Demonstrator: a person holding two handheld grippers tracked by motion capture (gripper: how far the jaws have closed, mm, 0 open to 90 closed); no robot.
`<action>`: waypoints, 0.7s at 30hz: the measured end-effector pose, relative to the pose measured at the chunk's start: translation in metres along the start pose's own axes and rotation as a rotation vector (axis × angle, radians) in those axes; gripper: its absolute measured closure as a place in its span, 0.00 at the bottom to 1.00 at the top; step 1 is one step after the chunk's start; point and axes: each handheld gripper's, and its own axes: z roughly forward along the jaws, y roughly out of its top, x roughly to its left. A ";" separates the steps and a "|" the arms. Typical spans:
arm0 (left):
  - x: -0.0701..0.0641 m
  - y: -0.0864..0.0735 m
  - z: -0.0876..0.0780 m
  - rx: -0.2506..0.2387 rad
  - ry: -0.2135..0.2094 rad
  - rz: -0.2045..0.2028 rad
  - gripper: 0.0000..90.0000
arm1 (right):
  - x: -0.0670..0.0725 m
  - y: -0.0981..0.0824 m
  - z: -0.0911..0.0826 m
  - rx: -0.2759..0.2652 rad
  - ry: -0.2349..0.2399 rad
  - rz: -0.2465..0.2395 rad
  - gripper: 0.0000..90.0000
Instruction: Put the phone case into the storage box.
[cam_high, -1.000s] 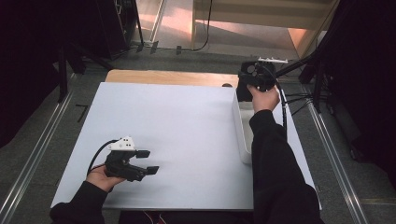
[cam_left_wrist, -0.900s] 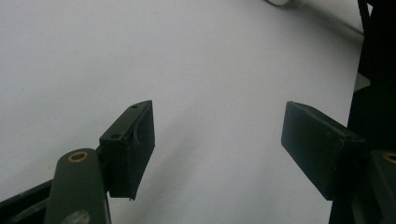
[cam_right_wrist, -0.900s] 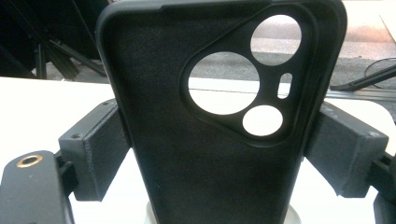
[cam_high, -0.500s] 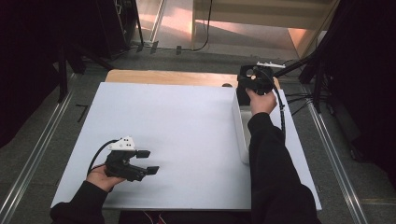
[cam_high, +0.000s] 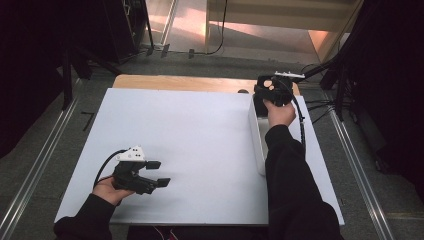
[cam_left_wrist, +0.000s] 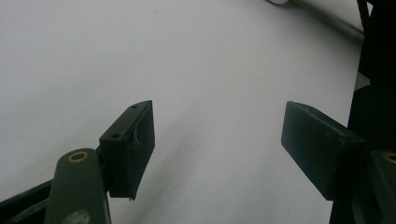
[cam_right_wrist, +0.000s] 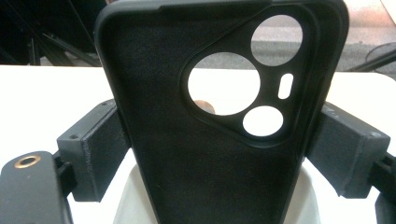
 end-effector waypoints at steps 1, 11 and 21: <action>0.000 0.000 0.000 0.000 0.001 0.001 0.29 | 0.001 0.000 0.000 0.000 -0.004 -0.002 0.12; 0.000 0.000 0.000 0.002 0.002 -0.001 0.29 | 0.005 -0.005 0.002 0.023 -0.014 -0.017 0.12; 0.000 0.000 0.000 0.002 0.001 -0.001 0.29 | 0.005 -0.003 0.003 0.028 -0.008 -0.015 0.10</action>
